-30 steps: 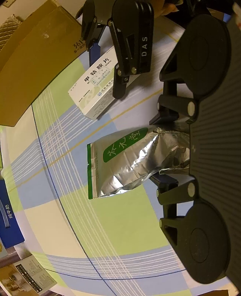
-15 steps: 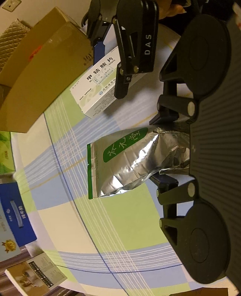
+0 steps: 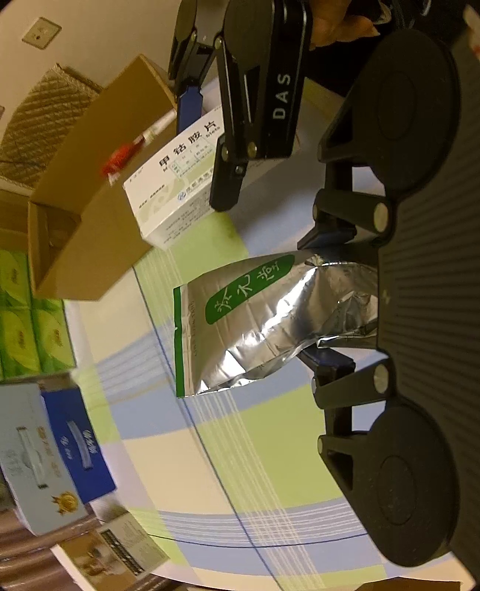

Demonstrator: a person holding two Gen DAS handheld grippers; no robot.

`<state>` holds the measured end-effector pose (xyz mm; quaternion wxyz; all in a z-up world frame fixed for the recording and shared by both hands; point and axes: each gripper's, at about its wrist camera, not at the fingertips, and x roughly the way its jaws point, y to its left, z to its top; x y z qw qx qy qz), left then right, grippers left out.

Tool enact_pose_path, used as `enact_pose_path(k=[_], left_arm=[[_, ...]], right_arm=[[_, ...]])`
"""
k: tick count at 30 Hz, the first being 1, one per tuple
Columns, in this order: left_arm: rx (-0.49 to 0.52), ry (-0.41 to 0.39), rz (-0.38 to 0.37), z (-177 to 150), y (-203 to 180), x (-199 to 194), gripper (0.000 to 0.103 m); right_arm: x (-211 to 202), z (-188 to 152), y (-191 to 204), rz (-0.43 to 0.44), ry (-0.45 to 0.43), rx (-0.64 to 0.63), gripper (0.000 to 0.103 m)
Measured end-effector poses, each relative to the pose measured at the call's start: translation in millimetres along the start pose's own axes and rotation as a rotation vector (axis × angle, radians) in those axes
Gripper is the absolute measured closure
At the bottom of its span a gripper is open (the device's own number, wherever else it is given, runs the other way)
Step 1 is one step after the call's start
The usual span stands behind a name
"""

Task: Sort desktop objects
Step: 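Carry the foil bag with left gripper while right gripper carries the medicine box to the cardboard box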

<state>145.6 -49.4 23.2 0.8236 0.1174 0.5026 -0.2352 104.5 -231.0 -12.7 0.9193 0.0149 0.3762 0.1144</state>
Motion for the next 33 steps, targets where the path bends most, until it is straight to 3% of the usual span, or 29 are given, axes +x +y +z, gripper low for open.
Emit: enact_pose_path(k=[14, 33], left_arm=[[0.033, -0.046, -0.013, 24, -32, -12, 0.054], [0.077, -0.07, -0.033, 51, -64, -12, 0.054]], right_arm=[[-33, 23, -28, -0.042, -0.065, 0.031, 0.034], [-49, 37, -67, -0.089, -0.101, 0.055, 0.034]])
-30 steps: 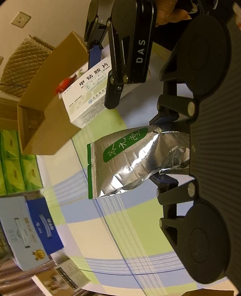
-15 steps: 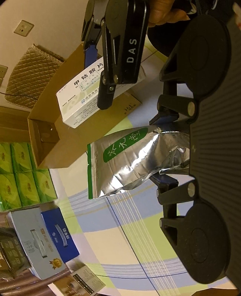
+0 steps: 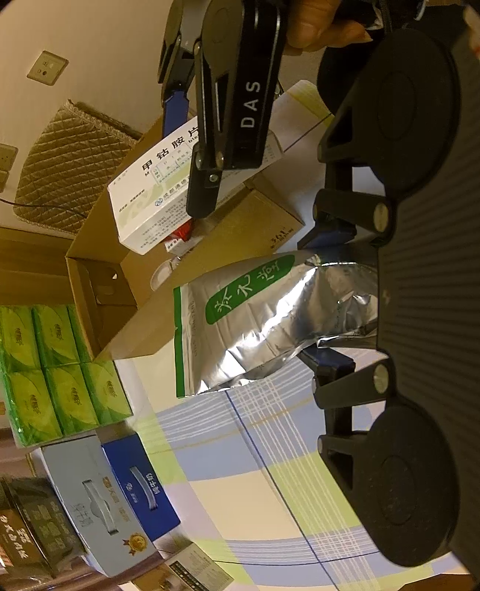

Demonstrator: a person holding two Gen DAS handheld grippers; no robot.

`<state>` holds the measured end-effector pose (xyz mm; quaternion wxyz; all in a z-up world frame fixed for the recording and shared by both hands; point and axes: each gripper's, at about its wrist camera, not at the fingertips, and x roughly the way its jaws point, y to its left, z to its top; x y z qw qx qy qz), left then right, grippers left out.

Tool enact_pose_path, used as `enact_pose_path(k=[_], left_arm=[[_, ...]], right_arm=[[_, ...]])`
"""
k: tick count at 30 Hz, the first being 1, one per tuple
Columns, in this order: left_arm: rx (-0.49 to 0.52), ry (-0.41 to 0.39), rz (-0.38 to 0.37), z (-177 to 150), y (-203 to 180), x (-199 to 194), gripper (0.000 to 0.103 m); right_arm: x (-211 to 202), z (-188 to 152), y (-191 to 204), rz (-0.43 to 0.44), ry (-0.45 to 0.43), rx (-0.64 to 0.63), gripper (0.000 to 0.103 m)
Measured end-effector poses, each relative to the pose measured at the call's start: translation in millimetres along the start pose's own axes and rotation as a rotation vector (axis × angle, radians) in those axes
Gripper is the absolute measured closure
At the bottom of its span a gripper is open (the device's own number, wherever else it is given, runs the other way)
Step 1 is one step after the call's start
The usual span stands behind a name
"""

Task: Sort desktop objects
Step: 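Carry the foil bag with left gripper while right gripper carries the medicine box to the cardboard box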

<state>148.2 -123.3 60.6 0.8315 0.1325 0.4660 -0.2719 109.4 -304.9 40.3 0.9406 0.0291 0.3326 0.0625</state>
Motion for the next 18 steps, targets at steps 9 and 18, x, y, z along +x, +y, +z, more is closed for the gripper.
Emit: enact_pose_path(k=[9, 18], left_arm=[[0.009, -0.007, -0.011, 15, -11, 3, 0.054], [0.013, -0.011, -0.029, 28, -21, 9, 0.054]], right_arm=[[-2, 5, -17, -0.021, -0.003, 0.01, 0.034], [-2, 11, -38, -0.046, -0.01, 0.029, 0.034]])
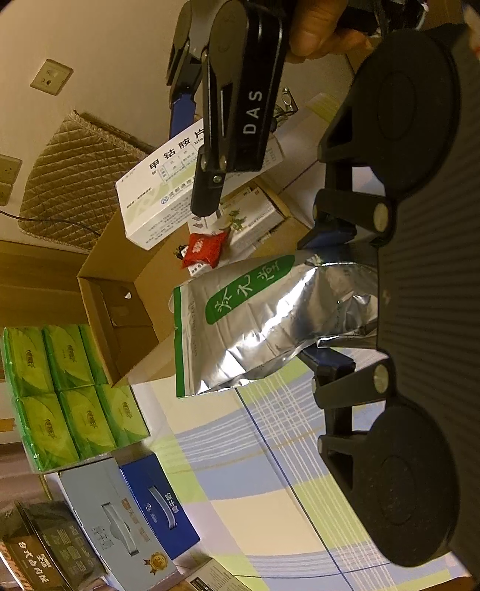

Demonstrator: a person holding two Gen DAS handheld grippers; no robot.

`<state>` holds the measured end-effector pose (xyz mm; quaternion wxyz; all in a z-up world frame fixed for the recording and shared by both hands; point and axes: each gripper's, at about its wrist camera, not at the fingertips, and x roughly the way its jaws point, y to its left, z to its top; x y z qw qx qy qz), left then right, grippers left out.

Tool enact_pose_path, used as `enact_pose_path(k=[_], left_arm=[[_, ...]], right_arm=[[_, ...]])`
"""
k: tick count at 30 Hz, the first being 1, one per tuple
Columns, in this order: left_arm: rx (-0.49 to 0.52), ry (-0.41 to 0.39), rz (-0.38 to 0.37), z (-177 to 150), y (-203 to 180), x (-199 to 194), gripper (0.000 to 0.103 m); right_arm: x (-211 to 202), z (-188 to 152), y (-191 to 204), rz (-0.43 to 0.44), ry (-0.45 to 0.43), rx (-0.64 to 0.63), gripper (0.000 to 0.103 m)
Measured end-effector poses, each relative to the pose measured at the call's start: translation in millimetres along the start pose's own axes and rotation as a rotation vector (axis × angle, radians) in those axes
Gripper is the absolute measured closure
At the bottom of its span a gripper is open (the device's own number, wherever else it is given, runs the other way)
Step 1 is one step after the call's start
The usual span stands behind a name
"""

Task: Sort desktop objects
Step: 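Carry the foil bag with left gripper while right gripper carries the medicine box to the cardboard box, then open left gripper to drop the foil bag inside while right gripper releases the medicine box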

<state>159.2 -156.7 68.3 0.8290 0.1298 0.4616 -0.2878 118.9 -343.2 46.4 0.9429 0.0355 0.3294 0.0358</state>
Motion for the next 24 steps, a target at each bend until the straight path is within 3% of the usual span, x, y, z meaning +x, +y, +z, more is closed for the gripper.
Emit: enact_pose_path(k=[11, 24], left_arm=[[-0.015, -0.017, -0.024, 28, -8, 8, 0.054], [-0.095, -0.032, -0.074, 85, -13, 37, 0.054]], right_arm=[[3, 10, -38, -0.05, -0.001, 0.025, 0.034], [22, 33, -75, -0.073, -0.003, 0.042, 0.034]])
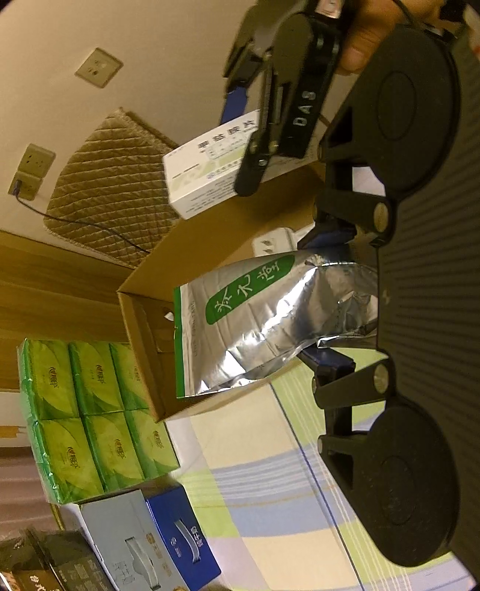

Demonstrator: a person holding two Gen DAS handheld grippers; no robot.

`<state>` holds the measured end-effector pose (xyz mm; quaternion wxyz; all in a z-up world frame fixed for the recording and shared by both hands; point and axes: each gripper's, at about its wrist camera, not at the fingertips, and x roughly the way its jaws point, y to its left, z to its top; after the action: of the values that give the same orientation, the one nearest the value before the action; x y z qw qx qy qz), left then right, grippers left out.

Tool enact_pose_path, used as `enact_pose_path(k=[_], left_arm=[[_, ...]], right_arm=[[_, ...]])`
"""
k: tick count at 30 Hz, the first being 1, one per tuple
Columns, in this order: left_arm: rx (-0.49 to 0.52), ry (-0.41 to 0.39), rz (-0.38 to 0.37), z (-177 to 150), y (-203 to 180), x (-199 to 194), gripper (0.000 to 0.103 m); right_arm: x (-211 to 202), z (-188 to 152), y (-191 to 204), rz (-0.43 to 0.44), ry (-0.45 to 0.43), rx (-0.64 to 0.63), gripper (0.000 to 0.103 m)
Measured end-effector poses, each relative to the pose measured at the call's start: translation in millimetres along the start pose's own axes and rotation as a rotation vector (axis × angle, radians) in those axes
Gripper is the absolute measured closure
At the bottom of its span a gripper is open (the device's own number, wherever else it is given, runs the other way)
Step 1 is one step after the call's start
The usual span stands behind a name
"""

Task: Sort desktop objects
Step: 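Open left gripper to drop the foil bag inside while right gripper releases the medicine box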

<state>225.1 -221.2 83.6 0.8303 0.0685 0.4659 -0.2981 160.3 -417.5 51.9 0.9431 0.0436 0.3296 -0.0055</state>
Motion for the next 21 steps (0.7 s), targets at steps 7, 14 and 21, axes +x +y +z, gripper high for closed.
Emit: enact_pose_path(k=[7, 14, 21], left_arm=[[-0.057, 0.004, -0.019, 34, 7, 31, 0.054], [-0.12, 0.008, -0.035, 55, 18, 65, 0.054], [-0.148, -0.016, -0.022, 63, 31, 81, 0.047]], right_arm=[[27, 6, -17, -0.009, 0.024, 0.015, 0.034], [51, 8, -25, -0.01, 0.042, 0.016, 0.034], [67, 9, -24, -0.006, 0.049, 0.011, 0.034]])
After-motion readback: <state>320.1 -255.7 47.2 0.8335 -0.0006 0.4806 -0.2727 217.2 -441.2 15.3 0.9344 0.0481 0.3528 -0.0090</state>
